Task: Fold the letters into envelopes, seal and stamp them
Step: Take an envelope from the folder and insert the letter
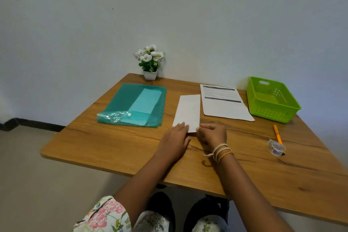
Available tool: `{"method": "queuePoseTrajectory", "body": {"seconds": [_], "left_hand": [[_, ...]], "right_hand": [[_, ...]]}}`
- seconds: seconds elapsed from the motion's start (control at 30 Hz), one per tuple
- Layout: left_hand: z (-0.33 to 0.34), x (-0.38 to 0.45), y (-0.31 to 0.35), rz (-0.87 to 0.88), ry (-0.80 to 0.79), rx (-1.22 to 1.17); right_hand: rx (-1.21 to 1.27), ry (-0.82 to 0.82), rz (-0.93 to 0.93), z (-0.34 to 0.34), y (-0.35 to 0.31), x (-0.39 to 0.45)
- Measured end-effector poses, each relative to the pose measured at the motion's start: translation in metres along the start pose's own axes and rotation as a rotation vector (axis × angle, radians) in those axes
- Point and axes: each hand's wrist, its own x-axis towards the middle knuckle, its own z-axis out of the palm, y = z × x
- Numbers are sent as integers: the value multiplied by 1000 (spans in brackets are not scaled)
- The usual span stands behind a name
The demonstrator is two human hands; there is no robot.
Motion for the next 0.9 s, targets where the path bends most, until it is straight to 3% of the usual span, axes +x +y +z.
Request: {"method": "queuePoseTrajectory", "body": {"seconds": [0.17,0.4,0.53,0.63,0.7,0.8,0.9], "left_hand": [[3,5,6,-58,208,-135],[-22,12,3,-301,432,-745],[-39,19,-9,-472,326,-1049],[-44,18,-22,-597,195,-1170],[-45,15,-29,-622,101,-1216],[-49,16,-28,-644,-18,-1245],[-46,25,-25,-667,-2,-1157]], "right_hand": [[134,-138,-37,-1,2,-8],[266,-95,-40,-8,6,-3],[138,266,-158,-20,14,2],[47,528,-47,-40,11,9],[86,512,-2,-55,13,18],[171,315,-28,-75,14,25],[-6,242,-93,-89,16,27]]}}
